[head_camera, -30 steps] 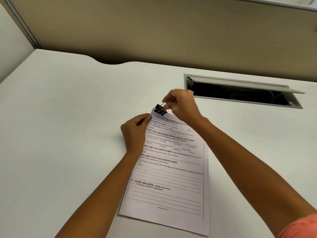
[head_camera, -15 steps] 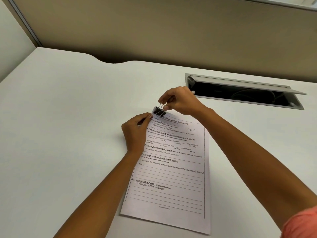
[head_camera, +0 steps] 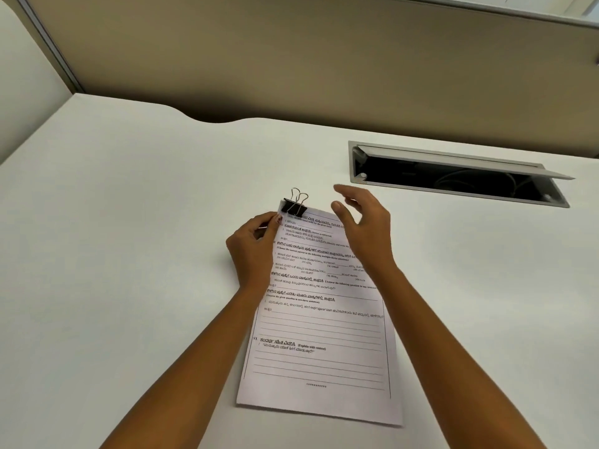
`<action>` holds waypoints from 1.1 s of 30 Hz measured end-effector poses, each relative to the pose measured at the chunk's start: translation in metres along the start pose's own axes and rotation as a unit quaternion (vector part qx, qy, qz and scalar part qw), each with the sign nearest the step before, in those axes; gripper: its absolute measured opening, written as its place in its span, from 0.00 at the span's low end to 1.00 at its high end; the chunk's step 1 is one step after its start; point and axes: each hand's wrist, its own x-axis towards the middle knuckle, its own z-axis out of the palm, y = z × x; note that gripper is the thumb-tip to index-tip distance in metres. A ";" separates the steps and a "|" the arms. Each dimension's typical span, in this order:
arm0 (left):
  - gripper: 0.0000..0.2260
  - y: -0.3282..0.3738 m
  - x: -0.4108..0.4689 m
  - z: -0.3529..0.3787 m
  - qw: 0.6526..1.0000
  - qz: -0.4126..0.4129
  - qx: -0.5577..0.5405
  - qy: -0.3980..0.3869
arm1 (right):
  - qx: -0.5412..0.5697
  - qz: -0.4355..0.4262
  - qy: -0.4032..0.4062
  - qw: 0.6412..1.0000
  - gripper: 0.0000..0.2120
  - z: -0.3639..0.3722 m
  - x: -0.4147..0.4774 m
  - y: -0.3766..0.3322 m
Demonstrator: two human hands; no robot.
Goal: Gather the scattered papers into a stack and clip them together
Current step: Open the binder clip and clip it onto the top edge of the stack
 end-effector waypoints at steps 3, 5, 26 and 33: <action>0.08 0.002 -0.003 -0.003 1.000 -0.007 -0.014 0.002 | -0.044 0.018 0.064 0.997 0.15 -0.005 -0.026 0.006; 0.07 0.003 -0.004 -0.005 1.000 -0.013 -0.022 0.002 | -0.047 0.060 0.100 0.992 0.18 -0.008 -0.042 0.009; 0.10 0.068 -0.019 -0.035 0.999 -0.002 -0.036 -0.024 | 0.221 0.252 0.017 0.942 0.09 -0.054 -0.090 0.000; 0.13 0.048 -0.052 -0.060 0.975 -0.062 0.019 -0.212 | 0.240 0.195 0.110 0.945 0.08 -0.055 -0.081 -0.026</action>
